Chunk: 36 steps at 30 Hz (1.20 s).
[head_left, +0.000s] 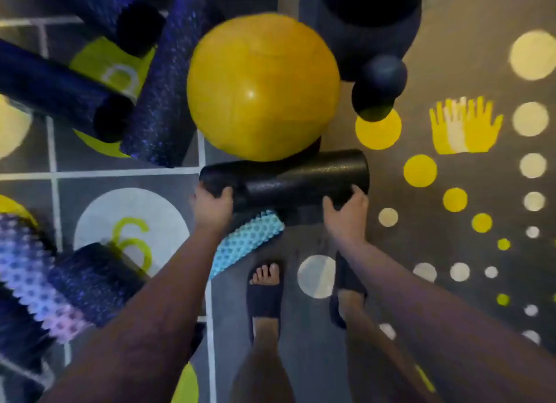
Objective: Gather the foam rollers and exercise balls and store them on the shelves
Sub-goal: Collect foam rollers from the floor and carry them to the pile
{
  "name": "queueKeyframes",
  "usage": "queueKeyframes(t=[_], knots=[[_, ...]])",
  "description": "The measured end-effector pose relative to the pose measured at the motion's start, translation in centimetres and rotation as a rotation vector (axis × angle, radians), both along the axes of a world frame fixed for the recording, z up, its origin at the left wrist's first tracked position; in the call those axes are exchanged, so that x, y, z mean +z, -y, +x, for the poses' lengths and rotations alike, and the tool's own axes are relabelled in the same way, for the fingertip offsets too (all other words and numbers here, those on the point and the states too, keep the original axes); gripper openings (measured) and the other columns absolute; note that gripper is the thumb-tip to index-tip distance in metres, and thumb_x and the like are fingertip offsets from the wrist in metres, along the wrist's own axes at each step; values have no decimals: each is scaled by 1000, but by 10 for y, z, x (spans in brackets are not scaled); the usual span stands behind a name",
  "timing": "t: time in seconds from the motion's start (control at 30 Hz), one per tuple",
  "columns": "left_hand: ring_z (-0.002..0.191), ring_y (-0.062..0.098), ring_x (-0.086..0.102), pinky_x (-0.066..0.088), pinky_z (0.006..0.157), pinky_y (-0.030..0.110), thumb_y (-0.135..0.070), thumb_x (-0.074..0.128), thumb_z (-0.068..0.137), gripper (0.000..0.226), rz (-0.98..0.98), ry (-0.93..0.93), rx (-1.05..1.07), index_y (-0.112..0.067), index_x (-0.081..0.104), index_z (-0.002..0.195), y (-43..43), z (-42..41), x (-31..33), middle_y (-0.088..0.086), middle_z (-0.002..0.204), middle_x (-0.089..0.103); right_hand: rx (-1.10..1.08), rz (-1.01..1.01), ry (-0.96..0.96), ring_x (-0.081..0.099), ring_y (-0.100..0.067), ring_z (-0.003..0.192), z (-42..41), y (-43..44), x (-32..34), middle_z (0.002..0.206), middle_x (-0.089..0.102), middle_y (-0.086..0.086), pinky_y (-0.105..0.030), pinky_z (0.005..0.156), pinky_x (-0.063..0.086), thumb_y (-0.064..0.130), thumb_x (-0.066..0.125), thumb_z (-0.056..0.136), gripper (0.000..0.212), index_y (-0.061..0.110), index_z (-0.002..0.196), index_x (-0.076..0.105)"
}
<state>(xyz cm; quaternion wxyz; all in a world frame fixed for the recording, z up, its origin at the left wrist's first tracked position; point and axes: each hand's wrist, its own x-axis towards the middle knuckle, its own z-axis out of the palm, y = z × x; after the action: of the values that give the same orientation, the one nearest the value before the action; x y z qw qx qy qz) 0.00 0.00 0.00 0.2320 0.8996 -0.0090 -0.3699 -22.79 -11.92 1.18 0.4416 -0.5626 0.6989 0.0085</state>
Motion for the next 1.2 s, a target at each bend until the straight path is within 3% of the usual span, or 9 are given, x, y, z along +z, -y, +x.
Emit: queueKeyframes(t=[0.1, 0.17, 0.33, 0.57, 0.77, 1.0, 1.07, 1.13, 1.2], knots=[[145, 32, 37, 34, 118, 46, -66, 67, 76, 109, -23, 75, 255, -9, 21, 156, -13, 30, -71, 18, 159, 32, -64, -72, -37, 18, -34, 151, -8, 36, -63, 165, 15, -17, -42, 122, 19, 49, 71, 88, 98, 4, 157, 18], [143, 27, 40, 35, 117, 45, -74, 69, 66, 122, -58, -21, 330, -15, 15, 158, -23, 38, -97, 13, 160, 34, -63, -24, -24, 19, -33, 152, -18, 56, -94, 167, 14, -12, -45, 123, 20, 62, 72, 81, 113, 10, 159, 11], [119, 21, 54, 45, 103, 38, -58, 74, 78, 67, -141, -121, 389, -20, 41, 123, -21, 16, -93, 2, 130, 52, -314, 82, 23, 31, -29, 146, -43, 59, -102, 157, 27, -9, -39, 119, 28, 71, 75, 71, 116, 13, 156, 21], [105, 24, 63, 50, 87, 34, -42, 77, 82, 43, -169, -59, 141, -15, 52, 106, -8, -70, 67, 7, 109, 61, -768, -1, -99, 45, -36, 134, -147, -25, 41, 146, 43, -14, -48, 113, 39, 70, 78, 65, 108, 11, 147, 39], [106, 24, 59, 47, 85, 36, -37, 74, 88, 47, -97, -97, -191, -6, 53, 116, 24, -148, 186, 10, 115, 60, -1094, -30, -270, 42, -40, 135, -239, -82, 141, 147, 40, -20, -49, 112, 38, 74, 72, 70, 104, 11, 146, 38], [102, 29, 63, 52, 95, 49, -52, 73, 79, 43, -58, -157, -424, -19, 53, 99, 10, -267, 194, 9, 107, 64, -1378, -53, -350, 37, -46, 134, -357, -136, 157, 146, 36, -22, -52, 109, 35, 65, 68, 81, 90, 10, 146, 37], [100, 29, 68, 54, 88, 42, -58, 75, 73, 54, -33, -171, -465, -12, 56, 94, -12, -311, 191, 5, 99, 67, -1405, -99, -362, 37, -45, 134, -398, -151, 165, 146, 36, -21, -53, 108, 36, 64, 68, 82, 89, 12, 147, 37], [99, 27, 66, 48, 79, 34, -41, 73, 85, 35, -35, -199, -467, -12, 57, 96, -32, -359, 199, 6, 98, 64, -1368, -184, -345, 36, -41, 135, -438, -165, 178, 147, 35, -18, -51, 108, 36, 62, 71, 81, 90, 14, 149, 36], [98, 27, 61, 54, 77, 42, -37, 68, 91, 35, 8, -276, -484, -9, 53, 106, -57, -413, 207, 9, 105, 61, -1287, -292, -280, 35, -38, 138, -486, -182, 192, 150, 32, -15, -45, 112, 34, 57, 74, 82, 92, 15, 153, 33]])
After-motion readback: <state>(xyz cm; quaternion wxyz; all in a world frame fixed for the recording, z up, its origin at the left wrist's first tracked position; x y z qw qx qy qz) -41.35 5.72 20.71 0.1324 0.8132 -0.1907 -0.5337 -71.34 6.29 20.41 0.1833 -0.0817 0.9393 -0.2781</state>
